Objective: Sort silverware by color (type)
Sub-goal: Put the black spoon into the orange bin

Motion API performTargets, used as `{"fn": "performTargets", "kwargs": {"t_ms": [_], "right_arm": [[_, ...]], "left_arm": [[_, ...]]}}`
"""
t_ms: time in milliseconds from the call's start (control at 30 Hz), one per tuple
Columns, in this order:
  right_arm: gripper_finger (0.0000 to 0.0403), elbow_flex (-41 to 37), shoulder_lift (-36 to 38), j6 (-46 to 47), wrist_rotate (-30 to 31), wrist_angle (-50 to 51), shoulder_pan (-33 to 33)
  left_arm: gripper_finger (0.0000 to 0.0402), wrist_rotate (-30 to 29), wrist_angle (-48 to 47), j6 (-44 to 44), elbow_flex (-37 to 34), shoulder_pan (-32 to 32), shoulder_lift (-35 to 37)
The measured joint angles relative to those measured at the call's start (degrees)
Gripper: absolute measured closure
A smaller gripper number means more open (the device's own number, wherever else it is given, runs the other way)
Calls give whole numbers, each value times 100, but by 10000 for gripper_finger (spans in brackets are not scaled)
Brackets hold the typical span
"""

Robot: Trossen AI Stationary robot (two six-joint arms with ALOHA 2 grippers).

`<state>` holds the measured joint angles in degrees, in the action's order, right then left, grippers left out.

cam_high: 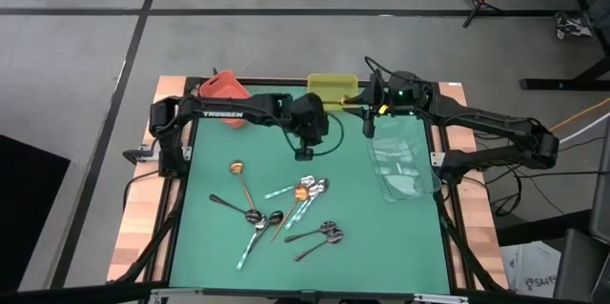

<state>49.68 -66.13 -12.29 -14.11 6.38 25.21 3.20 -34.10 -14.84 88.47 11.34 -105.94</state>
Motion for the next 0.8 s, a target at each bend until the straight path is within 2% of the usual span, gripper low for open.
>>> {"fn": "performTargets", "kwargs": {"t_ms": [400,633,800], "right_arm": [[306,-1,0,0,-39,29,-7],[306,-1,0,0,-42,29,-7],[306,-1,0,0,-44,28,-7]], "left_arm": [[312,-53,-1872,2190,0,-649,259],[312,-67,-2364,2793,0,-1112,259],[312,-70,-2975,2825,0,-1479,259]]}}
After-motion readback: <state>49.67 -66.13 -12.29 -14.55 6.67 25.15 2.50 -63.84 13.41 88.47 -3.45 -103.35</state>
